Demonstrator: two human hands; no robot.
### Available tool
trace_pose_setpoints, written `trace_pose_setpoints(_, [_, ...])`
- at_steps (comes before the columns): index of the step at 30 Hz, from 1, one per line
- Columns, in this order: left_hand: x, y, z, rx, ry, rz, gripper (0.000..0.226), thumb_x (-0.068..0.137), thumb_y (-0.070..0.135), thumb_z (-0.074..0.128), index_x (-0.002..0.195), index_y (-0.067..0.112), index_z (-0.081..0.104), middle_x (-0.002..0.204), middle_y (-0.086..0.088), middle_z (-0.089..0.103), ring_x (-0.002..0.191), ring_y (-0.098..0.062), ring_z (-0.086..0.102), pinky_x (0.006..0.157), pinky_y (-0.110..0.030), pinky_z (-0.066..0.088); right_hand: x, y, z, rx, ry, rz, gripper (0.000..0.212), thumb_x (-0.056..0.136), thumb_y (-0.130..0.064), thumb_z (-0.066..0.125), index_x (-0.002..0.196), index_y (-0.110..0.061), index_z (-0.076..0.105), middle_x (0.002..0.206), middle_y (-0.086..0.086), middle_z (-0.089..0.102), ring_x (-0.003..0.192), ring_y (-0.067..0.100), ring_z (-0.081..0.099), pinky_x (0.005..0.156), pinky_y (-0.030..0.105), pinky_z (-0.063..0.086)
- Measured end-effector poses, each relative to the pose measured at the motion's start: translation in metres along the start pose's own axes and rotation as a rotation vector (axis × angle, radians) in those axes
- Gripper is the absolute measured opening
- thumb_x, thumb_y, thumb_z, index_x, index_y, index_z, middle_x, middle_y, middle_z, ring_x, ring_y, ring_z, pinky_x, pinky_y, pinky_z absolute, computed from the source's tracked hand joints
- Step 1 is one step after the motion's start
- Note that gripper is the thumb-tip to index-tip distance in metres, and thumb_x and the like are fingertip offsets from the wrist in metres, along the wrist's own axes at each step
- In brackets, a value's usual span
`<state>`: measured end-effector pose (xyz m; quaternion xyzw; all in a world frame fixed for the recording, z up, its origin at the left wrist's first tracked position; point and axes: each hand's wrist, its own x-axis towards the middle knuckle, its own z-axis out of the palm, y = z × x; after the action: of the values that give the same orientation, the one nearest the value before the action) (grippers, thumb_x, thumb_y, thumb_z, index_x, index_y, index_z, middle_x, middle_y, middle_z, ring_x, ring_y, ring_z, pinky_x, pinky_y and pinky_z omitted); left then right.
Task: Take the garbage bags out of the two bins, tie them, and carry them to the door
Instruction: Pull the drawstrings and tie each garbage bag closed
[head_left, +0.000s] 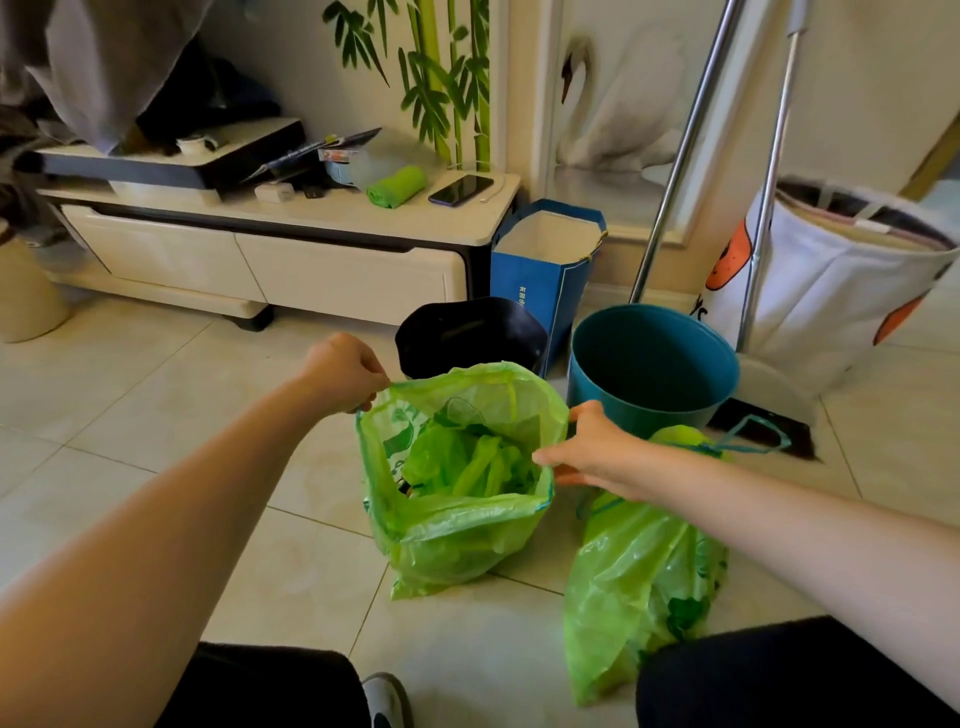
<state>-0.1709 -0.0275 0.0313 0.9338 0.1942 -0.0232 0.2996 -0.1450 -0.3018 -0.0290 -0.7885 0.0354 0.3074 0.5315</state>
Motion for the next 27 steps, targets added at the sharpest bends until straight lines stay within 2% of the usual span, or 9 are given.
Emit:
trace_pose_setpoints(2, [0.000,0.002,0.001,0.008,-0.003,0.007,0.013,0.089,0.008,0.063,0.089,-0.003,0.069,0.080,-0.022,0.070,0.068,-0.029,0.067,0.074,-0.041,0.060,-0.006,0.010,0.000,-0.142,0.013,0.046,0.087,0.077,-0.011,0.076,0.140,-0.010,0.017,0.132,0.016,0.046,0.107,0.029,0.061,0.076,0.036,0.059])
trace_pose_setpoints(3, [0.000,0.003,0.002,0.013,-0.004,0.012,0.012,0.089,0.008,0.062,0.088,-0.002,0.069,0.078,-0.021,0.070,0.067,-0.029,0.067,0.073,-0.040,0.060,-0.008,0.014,0.000,-0.183,0.000,0.075,0.082,0.076,-0.012,0.077,0.137,-0.007,0.023,0.130,0.017,0.048,0.105,0.028,0.062,0.072,0.034,0.059])
trace_pose_setpoints(7, [-0.002,0.005,0.003,0.052,-0.015,0.037,0.011,0.087,0.008,0.063,0.084,-0.001,0.069,0.071,-0.017,0.070,0.063,-0.026,0.065,0.069,-0.035,0.060,-0.013,0.016,-0.003,-0.290,-0.120,0.265,0.042,0.081,-0.007,0.072,0.110,0.002,0.044,0.101,0.025,0.066,0.075,0.027,0.070,0.071,0.038,0.061])
trace_pose_setpoints(11, [-0.002,0.004,0.001,0.077,-0.040,0.028,0.016,0.086,0.011,0.067,0.078,-0.002,0.069,0.060,-0.006,0.066,0.051,-0.015,0.060,0.055,-0.024,0.054,-0.016,0.009,-0.005,-0.315,-0.159,0.357,0.013,0.086,0.002,0.062,0.086,0.005,0.050,0.083,0.024,0.067,0.081,0.029,0.069,0.081,0.039,0.058])
trace_pose_setpoints(14, [-0.003,0.002,0.000,0.083,-0.055,0.026,0.022,0.090,0.016,0.063,0.079,-0.003,0.069,0.061,-0.005,0.067,0.052,-0.014,0.060,0.053,-0.021,0.051,-0.020,-0.001,-0.007,-0.251,-0.192,0.416,0.005,0.089,0.008,0.053,0.092,0.006,0.050,0.084,0.021,0.063,0.078,0.026,0.066,0.081,0.042,0.055])
trace_pose_setpoints(17, [-0.004,0.003,-0.004,0.057,-0.028,0.047,0.029,0.093,0.019,0.058,0.079,-0.004,0.069,0.069,-0.011,0.070,0.057,-0.014,0.060,0.056,-0.022,0.046,-0.022,-0.008,-0.009,-0.147,-0.166,0.340,0.029,0.087,0.014,0.050,0.115,0.006,0.048,0.097,0.024,0.062,0.076,0.026,0.066,0.078,0.042,0.058])
trace_pose_setpoints(22, [0.002,0.003,-0.013,-0.170,0.078,0.017,0.032,0.095,0.020,0.055,0.072,0.000,0.065,0.069,-0.011,0.069,0.059,-0.018,0.061,0.066,-0.028,0.047,-0.022,-0.020,-0.014,-0.073,0.030,0.107,0.050,0.080,0.016,0.055,0.123,-0.008,0.045,0.098,0.022,0.057,0.074,0.027,0.059,0.069,0.036,0.056])
trace_pose_setpoints(24, [0.003,0.002,-0.015,-0.263,0.098,-0.014,0.032,0.096,0.022,0.053,0.074,0.001,0.063,0.069,-0.009,0.067,0.059,-0.017,0.062,0.065,-0.028,0.048,-0.028,-0.024,-0.019,-0.348,0.123,0.024,0.040,0.081,0.006,0.056,0.116,-0.010,0.048,0.099,0.018,0.056,0.073,0.026,0.059,0.067,0.036,0.055])
trace_pose_setpoints(27, [0.005,0.001,-0.022,-0.462,0.144,-0.067,0.027,0.097,0.024,0.050,0.078,0.006,0.058,0.072,-0.006,0.062,0.062,-0.016,0.064,0.067,-0.030,0.050,-0.038,-0.025,-0.021,-0.996,0.160,-0.088,0.018,0.083,-0.002,0.051,0.099,-0.006,0.047,0.103,0.017,0.054,0.084,0.032,0.056,0.054,0.036,0.044])
